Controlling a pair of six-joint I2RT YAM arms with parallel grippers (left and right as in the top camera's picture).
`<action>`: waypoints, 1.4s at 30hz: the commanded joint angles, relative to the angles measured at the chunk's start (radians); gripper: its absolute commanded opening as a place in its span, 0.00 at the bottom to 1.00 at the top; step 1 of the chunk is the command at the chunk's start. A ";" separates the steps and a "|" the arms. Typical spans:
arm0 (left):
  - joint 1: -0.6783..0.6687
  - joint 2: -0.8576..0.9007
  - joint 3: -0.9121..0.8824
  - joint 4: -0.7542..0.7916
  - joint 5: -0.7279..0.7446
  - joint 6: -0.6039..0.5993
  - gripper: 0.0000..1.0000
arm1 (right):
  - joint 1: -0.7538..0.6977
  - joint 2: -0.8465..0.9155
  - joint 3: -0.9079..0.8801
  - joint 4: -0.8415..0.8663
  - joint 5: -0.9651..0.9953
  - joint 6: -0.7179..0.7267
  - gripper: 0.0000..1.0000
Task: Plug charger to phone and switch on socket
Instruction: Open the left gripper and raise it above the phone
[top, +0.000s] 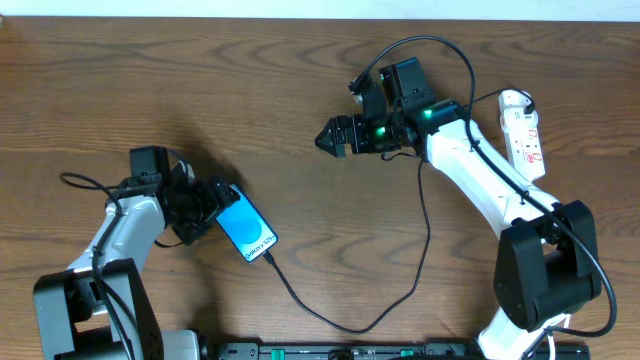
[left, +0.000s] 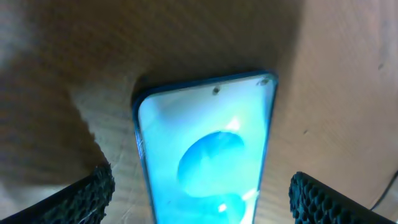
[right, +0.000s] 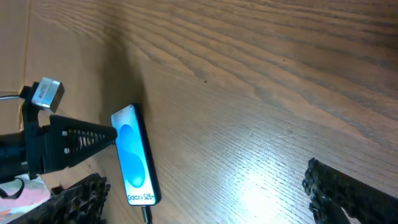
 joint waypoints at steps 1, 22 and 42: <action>0.000 0.000 0.035 -0.064 -0.050 0.084 0.93 | 0.005 -0.028 0.009 -0.002 0.016 -0.020 0.99; -0.249 -0.425 0.423 -0.524 -0.350 0.336 0.98 | 0.005 -0.028 0.009 0.002 0.089 -0.019 0.99; -0.291 -0.629 0.423 -0.572 -0.443 0.399 0.98 | 0.005 -0.028 0.009 -0.009 0.074 -0.018 0.99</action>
